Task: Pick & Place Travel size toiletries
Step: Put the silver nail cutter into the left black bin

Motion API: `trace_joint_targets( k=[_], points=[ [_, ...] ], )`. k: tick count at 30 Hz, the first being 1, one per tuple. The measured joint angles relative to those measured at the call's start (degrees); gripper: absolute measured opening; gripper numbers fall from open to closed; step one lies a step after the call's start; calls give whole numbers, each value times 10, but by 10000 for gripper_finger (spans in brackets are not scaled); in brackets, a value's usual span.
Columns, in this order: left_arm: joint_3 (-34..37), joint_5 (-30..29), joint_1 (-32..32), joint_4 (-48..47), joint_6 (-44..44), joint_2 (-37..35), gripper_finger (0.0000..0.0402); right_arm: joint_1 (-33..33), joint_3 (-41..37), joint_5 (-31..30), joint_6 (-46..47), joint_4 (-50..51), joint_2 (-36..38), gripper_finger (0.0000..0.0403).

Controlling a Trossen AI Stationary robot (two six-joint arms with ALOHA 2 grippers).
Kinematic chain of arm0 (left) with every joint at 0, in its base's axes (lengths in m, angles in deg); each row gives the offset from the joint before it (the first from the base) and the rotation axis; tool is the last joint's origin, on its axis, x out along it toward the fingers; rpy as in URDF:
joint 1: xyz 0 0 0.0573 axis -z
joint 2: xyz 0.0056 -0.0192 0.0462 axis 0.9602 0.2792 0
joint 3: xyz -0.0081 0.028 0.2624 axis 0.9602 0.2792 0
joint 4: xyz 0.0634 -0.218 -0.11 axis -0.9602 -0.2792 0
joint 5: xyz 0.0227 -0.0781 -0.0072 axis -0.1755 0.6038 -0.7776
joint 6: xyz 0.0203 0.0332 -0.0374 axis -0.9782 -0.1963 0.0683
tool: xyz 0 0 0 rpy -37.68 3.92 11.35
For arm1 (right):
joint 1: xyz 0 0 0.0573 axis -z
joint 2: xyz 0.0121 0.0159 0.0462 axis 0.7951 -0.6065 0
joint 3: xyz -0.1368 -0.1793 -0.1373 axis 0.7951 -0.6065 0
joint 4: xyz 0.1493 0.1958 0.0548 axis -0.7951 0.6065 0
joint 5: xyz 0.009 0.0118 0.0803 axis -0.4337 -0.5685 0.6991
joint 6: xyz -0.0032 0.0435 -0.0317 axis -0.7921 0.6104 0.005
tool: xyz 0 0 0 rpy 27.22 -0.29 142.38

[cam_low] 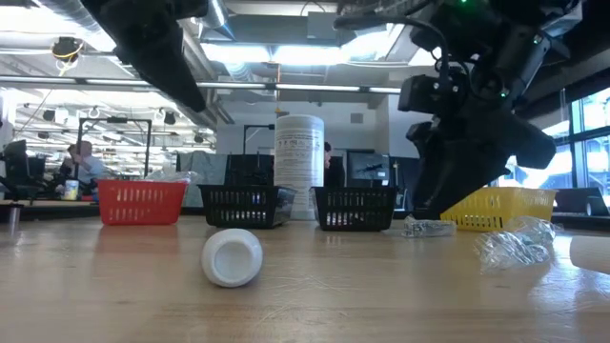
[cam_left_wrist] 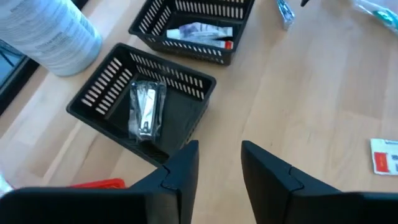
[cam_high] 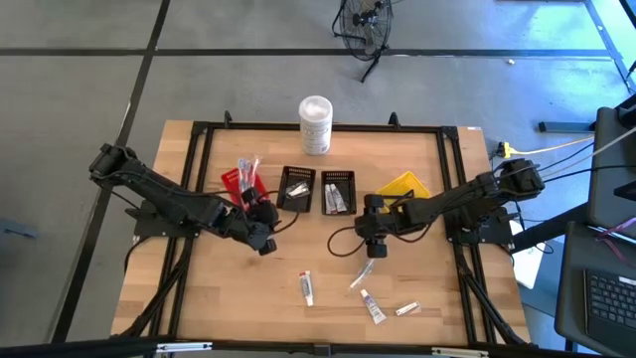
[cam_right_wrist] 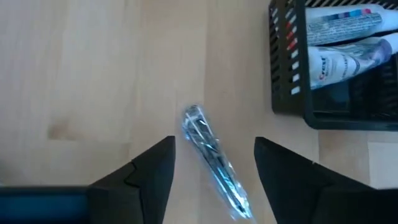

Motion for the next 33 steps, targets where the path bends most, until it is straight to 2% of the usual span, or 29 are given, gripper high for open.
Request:
trace_joint_targets(
  k=[6,13,25,30,33],
  points=[
    [0,-8,-11,0,-1,0,129,17,0,18,-2,17,-20,217],
    [0,-8,-14,1,0,0,127,22,3,31,-11,18,-49,182],
    [0,-8,-14,3,16,0,128,23,1,81,14,13,-47,19],
    [0,-6,-14,19,20,1,128,9,7,90,19,-35,-52,23],
    [0,6,-13,59,-8,12,127,-4,22,97,19,-90,-52,36]
  ],
)
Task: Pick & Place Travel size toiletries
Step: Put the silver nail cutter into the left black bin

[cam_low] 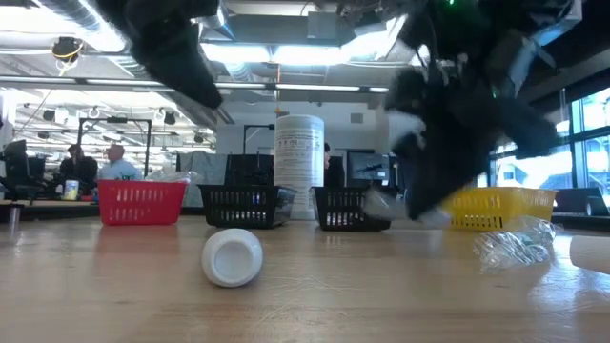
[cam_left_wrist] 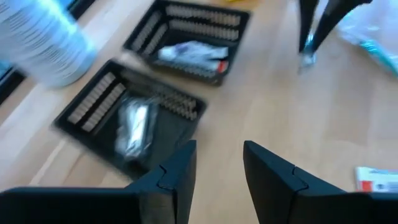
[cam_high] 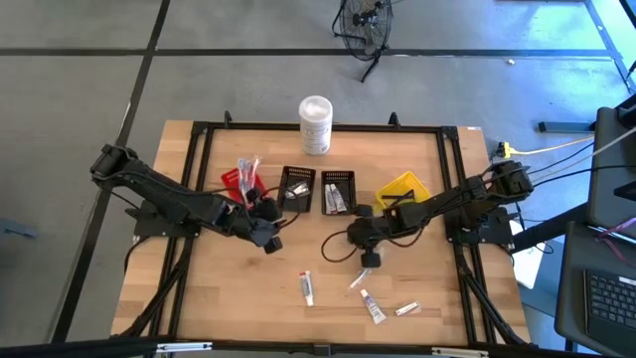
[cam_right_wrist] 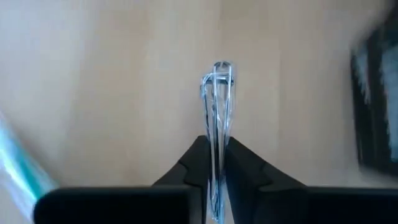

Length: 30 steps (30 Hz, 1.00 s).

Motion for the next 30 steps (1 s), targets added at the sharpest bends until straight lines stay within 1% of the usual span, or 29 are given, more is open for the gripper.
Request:
trace_joint_targets(
  k=[3,5,8,10,12,16,18,21,24,26,30],
  points=[
    [0,21,0,59,-59,23,128,-9,10,-24,-7,-73,0,36],
    [0,35,0,96,-93,45,128,-11,18,-39,-17,-102,0,31],
    [0,75,-9,156,-103,75,134,-11,30,-54,-19,-107,1,27],
    [0,87,-18,195,-120,94,143,-9,31,-57,-21,-109,1,30],
    [0,97,-27,232,-146,111,154,-9,31,-57,-29,-113,1,34],
    [0,149,-45,303,-181,144,176,-10,32,-56,-23,-129,1,34],
    [0,160,-52,337,-203,158,183,-10,32,-55,-17,-135,2,33],
    [0,159,-59,366,-223,175,189,-9,32,-54,-17,-147,2,35],
    [0,174,-67,374,-226,185,189,-9,32,-52,-17,-152,2,35],
    [0,183,-71,374,-227,189,187,-9,32,-52,-17,-152,2,34],
    [0,182,-76,377,-230,188,174,-8,32,-52,-24,-154,2,35]
  ],
)
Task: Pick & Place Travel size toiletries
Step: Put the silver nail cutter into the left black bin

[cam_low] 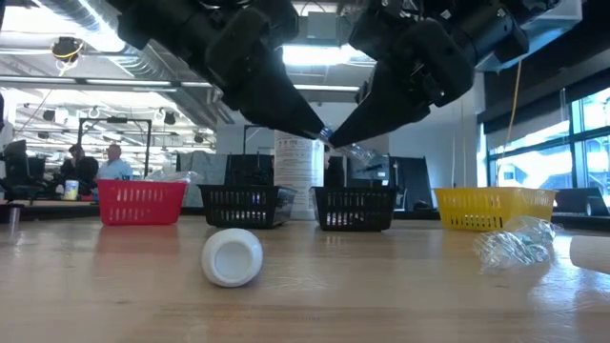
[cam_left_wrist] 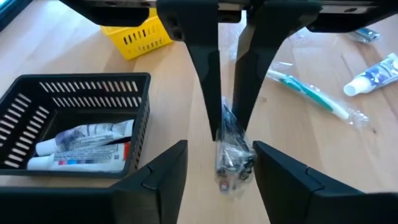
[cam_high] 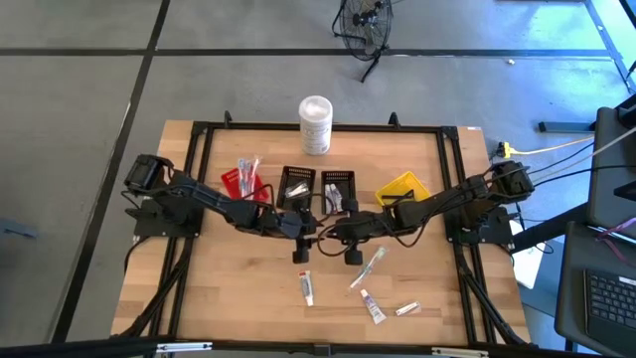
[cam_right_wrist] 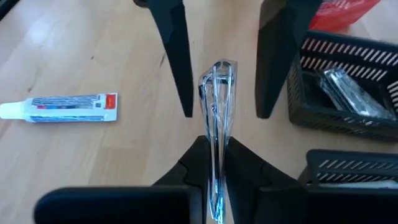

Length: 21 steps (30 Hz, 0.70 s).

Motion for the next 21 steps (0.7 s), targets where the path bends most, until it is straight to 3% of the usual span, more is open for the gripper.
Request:
trace_joint_targets(
  k=[14,21],
  points=[
    [0,5,-3,1,-12,0,73,4,0,-5,-6,-6,0,50],
    [0,-10,-2,-1,-9,0,65,5,0,-4,-5,-6,0,82]
  ],
)
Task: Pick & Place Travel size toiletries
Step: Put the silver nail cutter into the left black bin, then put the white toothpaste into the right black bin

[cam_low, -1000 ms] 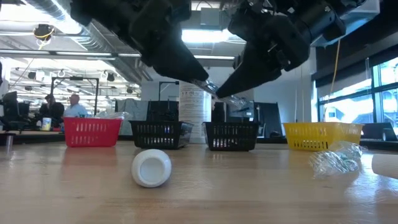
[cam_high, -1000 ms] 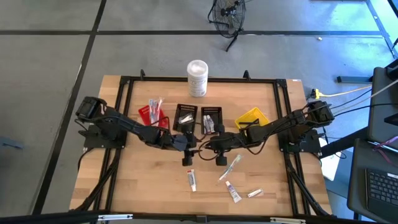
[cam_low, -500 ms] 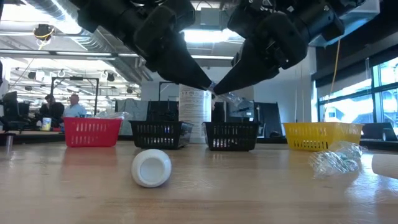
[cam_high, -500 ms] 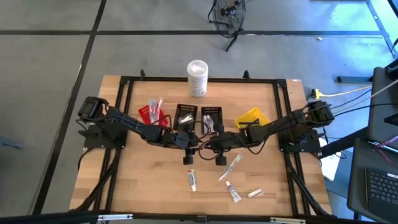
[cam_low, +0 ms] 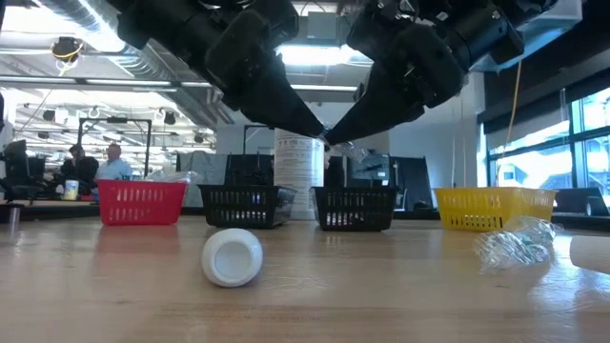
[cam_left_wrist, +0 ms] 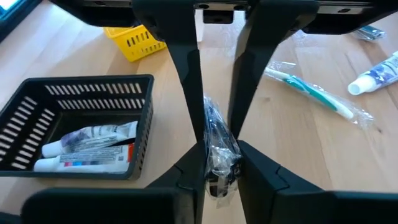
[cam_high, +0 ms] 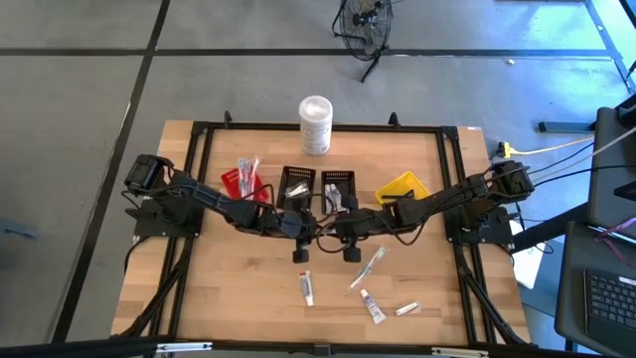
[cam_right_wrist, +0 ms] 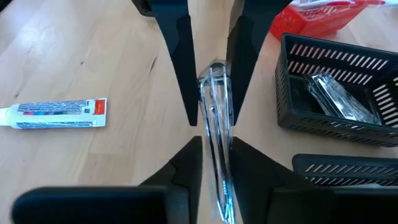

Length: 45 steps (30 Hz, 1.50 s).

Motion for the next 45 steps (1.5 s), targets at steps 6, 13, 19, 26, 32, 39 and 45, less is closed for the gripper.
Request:
trace_joint_targets(
  k=[6,13,19,26,32,39,45],
  points=[
    [0,-13,0,-31,20,-5,66,0,1,0,44,36,1,125],
    [-7,-68,-2,-155,66,-53,66,-3,0,15,101,111,0,180],
    [-9,-174,-18,-272,120,-105,66,-2,0,10,104,116,0,210],
    [-9,-170,-88,-286,182,-72,66,-2,0,10,103,115,0,225],
    [-9,-133,-146,-269,165,-28,85,-3,0,19,104,114,0,222],
    [-9,-111,-179,-271,164,5,115,-2,0,21,104,115,0,205],
    [-9,-87,-174,-269,164,4,140,-2,0,21,104,115,0,194]
  ],
)
